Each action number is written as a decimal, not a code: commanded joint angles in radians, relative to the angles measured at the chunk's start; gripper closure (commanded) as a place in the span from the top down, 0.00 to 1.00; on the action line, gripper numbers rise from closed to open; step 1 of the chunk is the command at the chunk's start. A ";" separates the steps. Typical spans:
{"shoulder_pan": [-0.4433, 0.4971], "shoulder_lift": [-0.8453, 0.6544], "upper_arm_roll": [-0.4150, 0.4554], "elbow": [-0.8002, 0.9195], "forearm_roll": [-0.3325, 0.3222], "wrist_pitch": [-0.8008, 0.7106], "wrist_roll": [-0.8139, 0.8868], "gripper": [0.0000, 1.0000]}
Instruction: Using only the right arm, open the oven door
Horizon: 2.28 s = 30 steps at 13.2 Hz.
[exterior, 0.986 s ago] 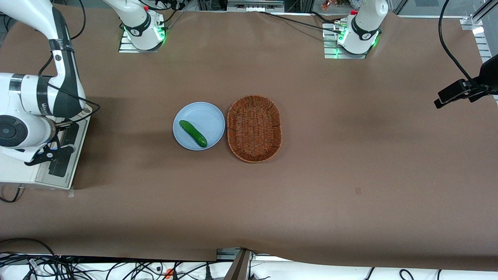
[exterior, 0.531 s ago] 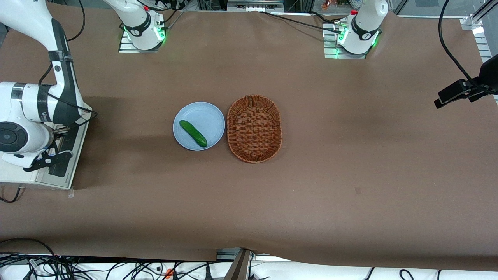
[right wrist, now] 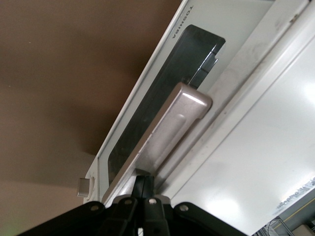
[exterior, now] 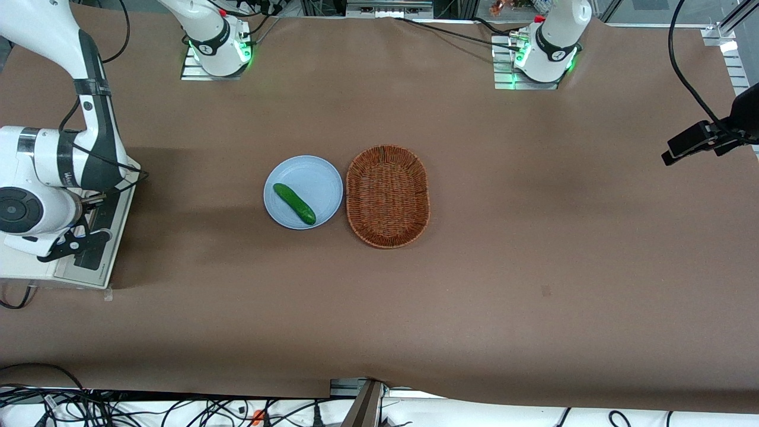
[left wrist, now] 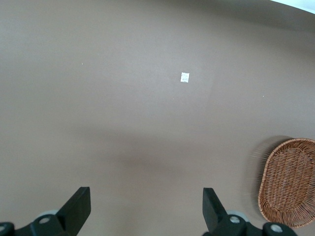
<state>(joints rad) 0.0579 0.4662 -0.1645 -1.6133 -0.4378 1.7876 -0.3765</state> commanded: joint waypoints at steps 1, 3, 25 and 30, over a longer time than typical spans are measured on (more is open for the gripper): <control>-0.020 -0.006 0.006 -0.022 -0.012 0.016 -0.021 0.00; -0.018 0.008 0.006 -0.022 0.001 0.029 -0.016 0.00; 0.017 0.146 0.014 -0.010 0.154 0.139 0.042 0.00; 0.019 0.181 0.014 -0.008 0.180 0.180 0.068 0.00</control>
<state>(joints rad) 0.1118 0.5861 -0.1053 -1.6173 -0.1905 1.8954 -0.2906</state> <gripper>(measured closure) 0.991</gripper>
